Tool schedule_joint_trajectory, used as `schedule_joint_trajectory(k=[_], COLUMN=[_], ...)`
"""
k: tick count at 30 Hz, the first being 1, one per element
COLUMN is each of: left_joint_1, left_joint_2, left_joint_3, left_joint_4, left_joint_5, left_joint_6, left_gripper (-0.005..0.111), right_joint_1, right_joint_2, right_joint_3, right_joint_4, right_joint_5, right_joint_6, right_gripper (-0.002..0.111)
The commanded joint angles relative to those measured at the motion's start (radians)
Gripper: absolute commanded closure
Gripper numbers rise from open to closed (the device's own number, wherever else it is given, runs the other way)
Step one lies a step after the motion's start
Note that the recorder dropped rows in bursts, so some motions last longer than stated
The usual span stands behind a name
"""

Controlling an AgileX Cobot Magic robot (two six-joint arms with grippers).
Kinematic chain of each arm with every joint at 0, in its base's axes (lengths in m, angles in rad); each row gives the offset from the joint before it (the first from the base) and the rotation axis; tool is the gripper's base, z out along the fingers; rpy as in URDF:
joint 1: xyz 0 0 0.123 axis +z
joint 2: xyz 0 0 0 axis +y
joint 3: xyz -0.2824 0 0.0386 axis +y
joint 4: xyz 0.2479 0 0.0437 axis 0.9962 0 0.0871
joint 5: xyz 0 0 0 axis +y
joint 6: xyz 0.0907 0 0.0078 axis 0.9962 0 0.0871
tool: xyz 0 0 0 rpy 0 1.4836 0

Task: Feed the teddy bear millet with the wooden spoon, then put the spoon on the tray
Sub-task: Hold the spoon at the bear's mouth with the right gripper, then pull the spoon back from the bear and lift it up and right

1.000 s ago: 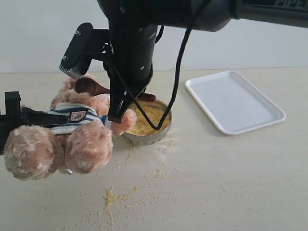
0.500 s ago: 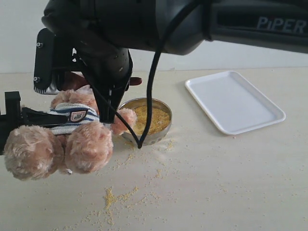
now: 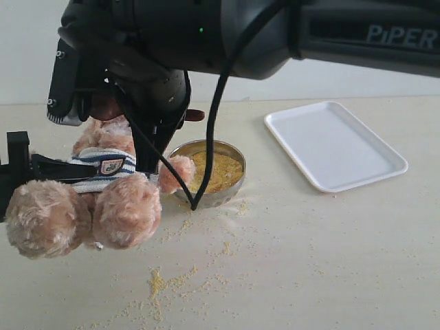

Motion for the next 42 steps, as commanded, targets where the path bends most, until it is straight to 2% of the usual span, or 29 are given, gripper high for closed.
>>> schedule_joint_trajectory(k=[1, 8, 14, 24, 29, 34, 40, 42], left_joint_1=[0.0, 0.0, 0.0, 0.0, 0.0, 0.0, 0.0, 0.0], left_joint_2=[-0.001, -0.001, -0.001, -0.001, -0.001, -0.001, -0.001, -0.001], left_joint_3=[0.002, 0.002, 0.002, 0.002, 0.002, 0.002, 0.002, 0.002], left_joint_4=[-0.018, -0.018, -0.018, -0.018, -0.018, -0.018, -0.018, -0.018], left_joint_5=[0.032, 0.032, 0.032, 0.032, 0.032, 0.032, 0.032, 0.032], left_joint_6=[0.008, 0.008, 0.012, 0.012, 0.012, 0.023, 0.025, 0.025], left_gripper=[0.102, 0.102, 0.102, 0.102, 0.102, 0.102, 0.102, 0.102], right_joint_1=[-0.001, -0.004, -0.079, -0.268, -0.297, -0.345, -0.498, -0.537], right_joint_2=[-0.003, -0.003, -0.005, -0.016, -0.053, -0.079, -0.124, -0.141], right_joint_3=[0.002, 0.002, 0.002, 0.002, 0.002, 0.002, 0.002, 0.004], right_joint_4=[-0.044, -0.049, 0.003, 0.388, 0.442, 0.493, 0.777, 0.816], right_joint_5=[-0.008, -0.01, -0.031, -0.129, -0.164, -0.131, -0.024, 0.007], right_joint_6=[0.082, 0.161, 0.283, 0.279, 0.276, 0.317, 0.209, 0.2], right_gripper=[0.108, 0.108, 0.108, 0.108, 0.108, 0.108, 0.108, 0.108])
